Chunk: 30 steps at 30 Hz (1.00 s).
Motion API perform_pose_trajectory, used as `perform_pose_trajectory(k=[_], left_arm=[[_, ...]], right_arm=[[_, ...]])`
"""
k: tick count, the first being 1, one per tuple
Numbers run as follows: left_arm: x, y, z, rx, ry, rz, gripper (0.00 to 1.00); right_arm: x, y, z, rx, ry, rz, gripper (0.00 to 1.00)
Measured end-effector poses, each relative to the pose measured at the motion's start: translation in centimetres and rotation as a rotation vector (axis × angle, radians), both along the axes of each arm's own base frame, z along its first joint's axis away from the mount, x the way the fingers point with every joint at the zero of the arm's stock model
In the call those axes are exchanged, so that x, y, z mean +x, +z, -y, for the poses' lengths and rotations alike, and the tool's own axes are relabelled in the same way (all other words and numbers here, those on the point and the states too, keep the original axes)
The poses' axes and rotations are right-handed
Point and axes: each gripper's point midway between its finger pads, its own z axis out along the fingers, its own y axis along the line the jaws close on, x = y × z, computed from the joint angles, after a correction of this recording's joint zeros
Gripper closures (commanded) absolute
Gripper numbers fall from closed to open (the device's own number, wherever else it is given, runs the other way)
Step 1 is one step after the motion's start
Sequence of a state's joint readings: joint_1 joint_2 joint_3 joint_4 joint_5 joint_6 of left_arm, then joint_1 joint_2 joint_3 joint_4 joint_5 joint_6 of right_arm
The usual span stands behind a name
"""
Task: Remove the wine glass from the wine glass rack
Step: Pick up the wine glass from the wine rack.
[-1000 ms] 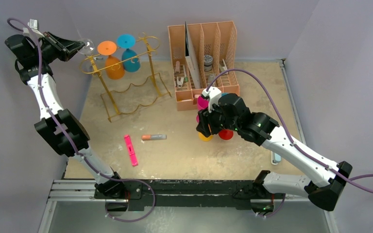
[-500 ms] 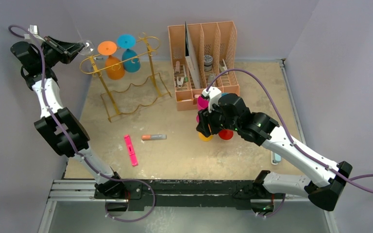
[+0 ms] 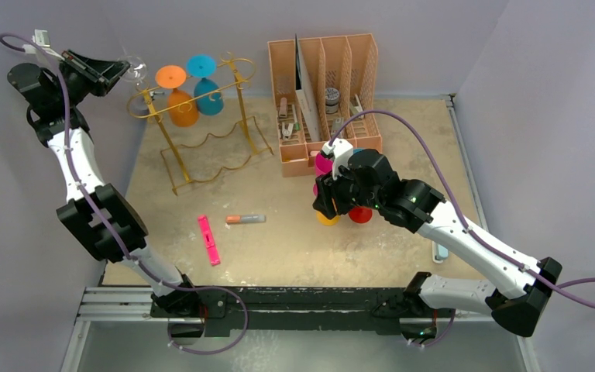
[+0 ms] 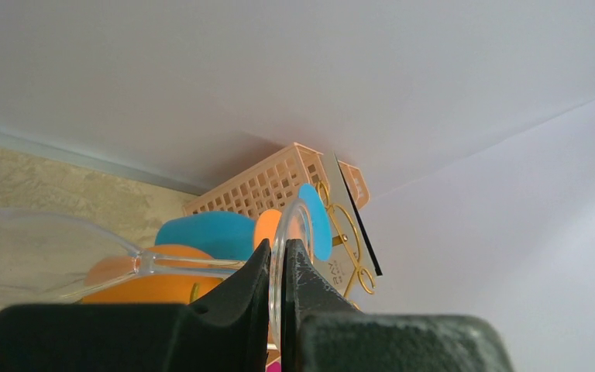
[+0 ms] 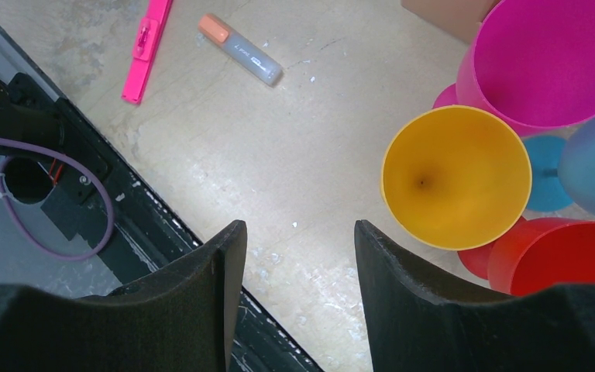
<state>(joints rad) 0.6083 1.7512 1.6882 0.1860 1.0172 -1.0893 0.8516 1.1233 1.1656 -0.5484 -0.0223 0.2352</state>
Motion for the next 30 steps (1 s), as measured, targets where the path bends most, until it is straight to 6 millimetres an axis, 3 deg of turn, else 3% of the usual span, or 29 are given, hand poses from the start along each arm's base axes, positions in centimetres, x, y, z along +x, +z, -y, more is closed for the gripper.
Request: perform_pose_trajectory(k=[9, 14, 21, 30], left_arm=[[-0.8, 1.3, 0.4, 0.056, 0.012, 0.041, 1.0], [-2.7, 3.8, 1.5, 0.138, 0.03, 0.098, 1.0], [-6.1, 7.8, 4.7, 0.251, -0.003, 0.21, 1.0], [-11.0, 9.9, 9.2, 0.379, -0.07, 0.289, 1.0]], right_arm=[[-0.2, 0.2, -0.5, 0.019, 0.023, -0.004, 0.43], [-0.6, 0.6, -1.3, 0.057, 0.064, -0.009, 0.43], [-0.6, 0.9, -2.0, 0.087, 0.084, 0.0, 0.42], [-0.6, 0.5, -2.0, 0.087, 0.084, -0.001, 0.42]])
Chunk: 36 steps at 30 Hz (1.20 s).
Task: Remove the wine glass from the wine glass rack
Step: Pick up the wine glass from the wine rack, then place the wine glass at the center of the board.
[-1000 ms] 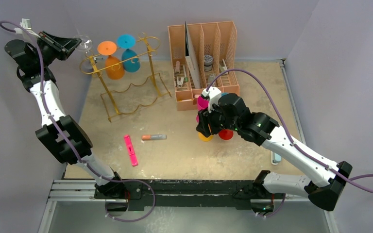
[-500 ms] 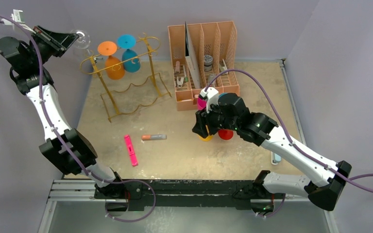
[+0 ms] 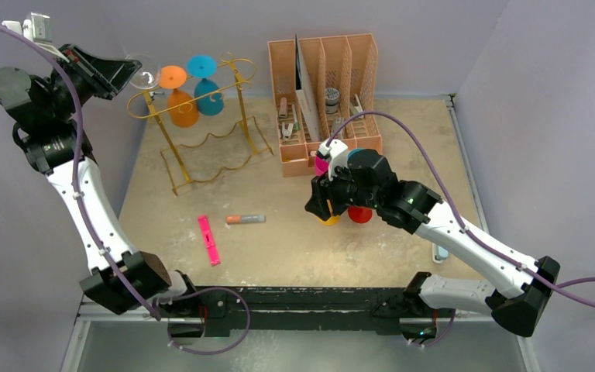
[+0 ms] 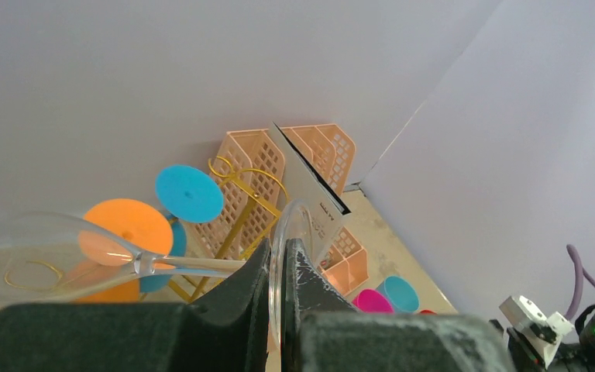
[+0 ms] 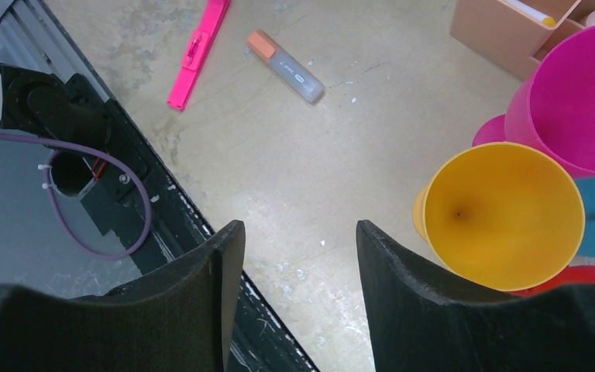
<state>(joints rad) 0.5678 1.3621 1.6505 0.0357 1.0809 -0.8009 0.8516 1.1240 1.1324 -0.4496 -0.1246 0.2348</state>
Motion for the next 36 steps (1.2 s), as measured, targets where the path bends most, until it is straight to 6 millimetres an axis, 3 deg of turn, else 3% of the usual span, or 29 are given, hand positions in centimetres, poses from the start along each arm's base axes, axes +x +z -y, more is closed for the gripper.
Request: perform_pose_trajectory(k=[12, 22, 28, 36], left_arm=[[-4.9, 1.1, 4.1, 0.095, -0.093, 0.061, 1.0], [-10.3, 1.1, 10.1, 0.153, -0.289, 0.086, 1.0], [-13.3, -0.1, 13.1, 0.169, -0.41, 0.082, 1.0], [-15.3, -2.5, 15.3, 0.154, -0.567, 0.039, 1.0]], right_arm=[[0.0, 0.4, 0.0, 0.012, -0.003, 0.006, 0.42], [0.0, 2.0, 0.0, 0.096, -0.011, 0.063, 0.42], [0.1, 3.6, 0.0, 0.152, -0.022, 0.103, 0.42], [-0.1, 6.3, 0.3, 0.263, -0.048, 0.162, 0.42]])
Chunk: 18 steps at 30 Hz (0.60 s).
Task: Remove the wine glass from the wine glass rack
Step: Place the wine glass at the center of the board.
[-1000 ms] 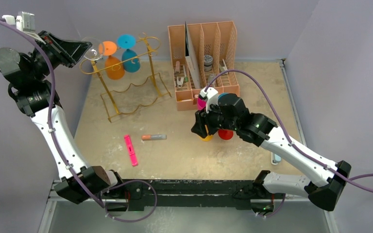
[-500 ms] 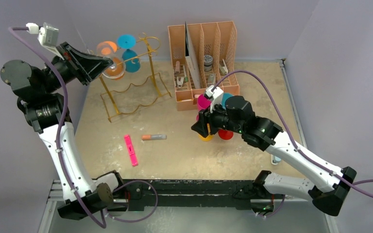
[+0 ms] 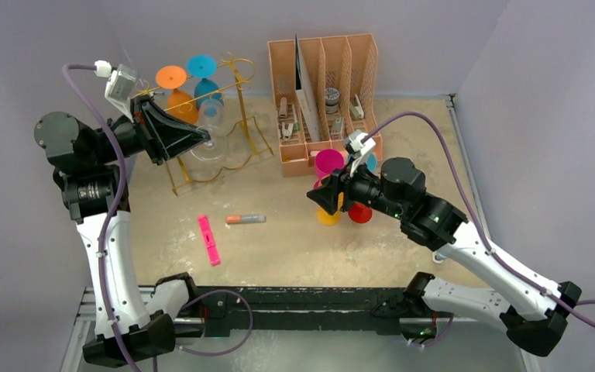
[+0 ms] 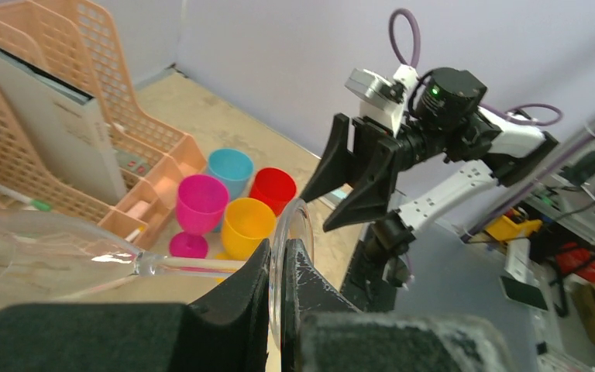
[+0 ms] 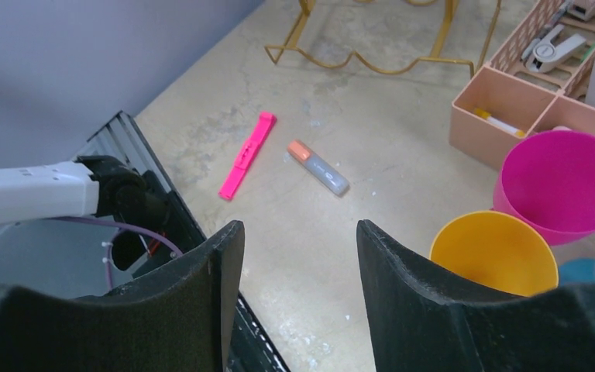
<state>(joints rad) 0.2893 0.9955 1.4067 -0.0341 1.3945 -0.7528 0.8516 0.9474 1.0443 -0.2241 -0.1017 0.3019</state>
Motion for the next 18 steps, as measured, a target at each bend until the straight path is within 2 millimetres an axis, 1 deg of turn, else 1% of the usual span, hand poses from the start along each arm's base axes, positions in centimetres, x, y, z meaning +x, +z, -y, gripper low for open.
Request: perform_pose_trajectory(k=[2, 5, 7, 11, 18], left_arm=[[-0.4, -0.5, 0.4, 0.001, -0.042, -0.021, 1.0], [-1.0, -1.1, 1.0, 0.004, -0.096, -0.046, 1.0], [-1.3, -1.5, 1.4, 0.005, -0.134, -0.071, 1.0], [-1.4, -2.9, 2.6, -0.002, -0.202, -0.135, 1.0], [-1.1, -6.4, 5.0, -0.013, -0.273, -0.265, 1.0]], right_arm=[[-0.2, 0.6, -0.1, 0.026, 0.005, 0.006, 0.42], [-0.6, 1.8, -0.6, 0.076, 0.035, 0.013, 0.41], [-1.0, 2.2, -1.1, 0.1, 0.064, 0.005, 0.41], [-1.6, 2.3, -2.1, 0.122, 0.114, -0.028, 0.41], [-2.2, 2.3, -3.4, 0.136, 0.178, -0.095, 0.4]])
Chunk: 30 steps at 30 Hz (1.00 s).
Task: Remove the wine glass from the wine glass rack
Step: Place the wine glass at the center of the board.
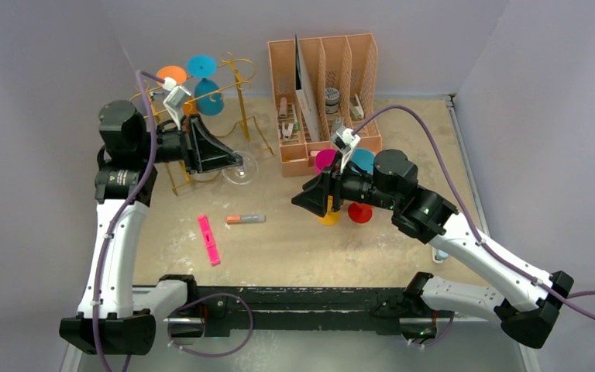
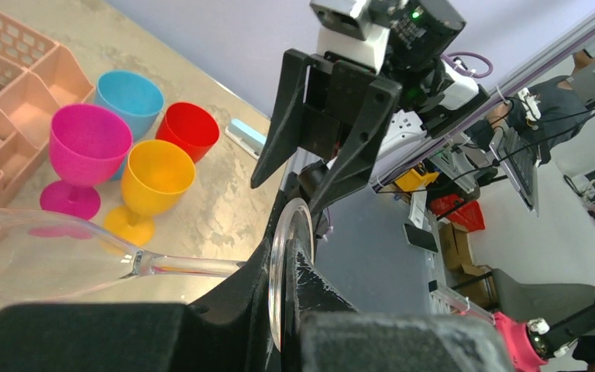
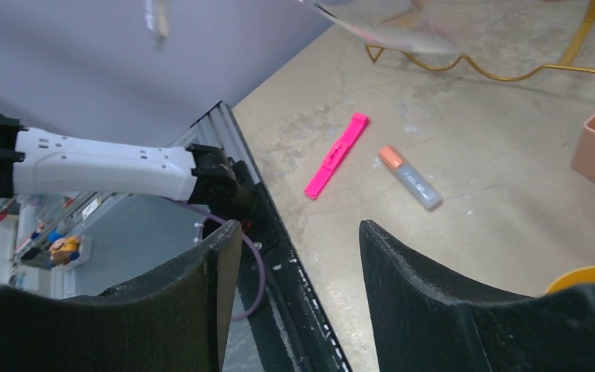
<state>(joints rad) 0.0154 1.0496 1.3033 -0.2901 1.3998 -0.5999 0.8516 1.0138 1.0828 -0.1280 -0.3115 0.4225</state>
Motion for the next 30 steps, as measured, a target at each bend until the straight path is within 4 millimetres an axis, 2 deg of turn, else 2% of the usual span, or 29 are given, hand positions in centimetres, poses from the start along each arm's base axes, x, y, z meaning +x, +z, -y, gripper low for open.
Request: perform_pose_trajectory(k=[10, 16, 21, 28, 30], left_arm=[[-0.6, -2.9, 3.3, 0.033, -0.059, -0.071, 1.0], [-1.6, -5.3, 6.2, 0.069, -0.116, -0.129, 1.0], [-1.4, -6.2, 7.3, 0.088, -0.114, -0.147, 1.0], [-1.2, -6.4, 7.5, 0.097, -0.096, -0.148, 1.0], [-1.2, -6.4, 7.5, 0.098, -0.097, -0.142, 1.0]], right_arm=[[-0.7, 2.0, -1.2, 0.068, 0.047, -0.07, 0.39], [-0.5, 1.9, -2.8, 0.093, 0.071, -0.168, 0.41], [-0.4, 1.1, -3.7, 0.092, 0.085, -0.239, 0.63], [-0.9, 1.1, -3.9, 0.1, 0.102, -0.281, 0.89], [-0.9, 1.0, -3.8, 0.098, 0.099, -0.291, 1.0]])
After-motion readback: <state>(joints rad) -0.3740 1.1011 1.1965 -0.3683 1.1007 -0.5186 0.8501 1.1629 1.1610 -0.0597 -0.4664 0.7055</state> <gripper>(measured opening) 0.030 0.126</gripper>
